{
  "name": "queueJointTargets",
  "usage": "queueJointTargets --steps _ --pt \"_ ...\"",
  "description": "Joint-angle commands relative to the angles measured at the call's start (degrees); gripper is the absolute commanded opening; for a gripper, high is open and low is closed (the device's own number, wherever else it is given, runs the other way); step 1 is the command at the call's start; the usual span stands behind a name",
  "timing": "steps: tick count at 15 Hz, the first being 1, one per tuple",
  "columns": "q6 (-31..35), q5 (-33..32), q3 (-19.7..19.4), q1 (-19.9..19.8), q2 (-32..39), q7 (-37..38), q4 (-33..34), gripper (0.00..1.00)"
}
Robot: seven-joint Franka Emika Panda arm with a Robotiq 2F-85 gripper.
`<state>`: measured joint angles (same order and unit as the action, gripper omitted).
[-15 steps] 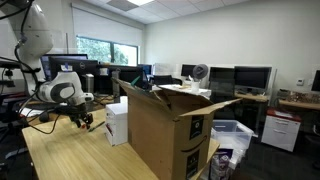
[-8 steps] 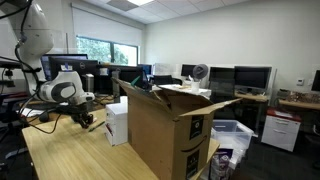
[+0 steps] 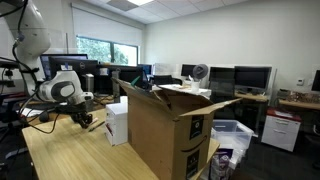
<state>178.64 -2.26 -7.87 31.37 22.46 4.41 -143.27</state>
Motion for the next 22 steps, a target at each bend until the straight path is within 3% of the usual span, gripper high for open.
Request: queueJointTargets --steps 1,3,7,14,22 --pt "-4.9 -4.0 -6.3 6.5 -1.6 4.3 -0.8 0.11" --pt "-8.9 -6.8 -9.5 10.0 -2.0 6.5 -0.2 0.11" --pt "-21.7 -15.4 -11.2 12.5 -4.4 13.2 1.8 0.11" --pt "-38.8 -25.3 -1.9 6.1 -11.0 20.1 3.7 0.10" --pt "-53.1 -25.0 11.2 -4.7 -18.2 16.9 5.3 0.10"
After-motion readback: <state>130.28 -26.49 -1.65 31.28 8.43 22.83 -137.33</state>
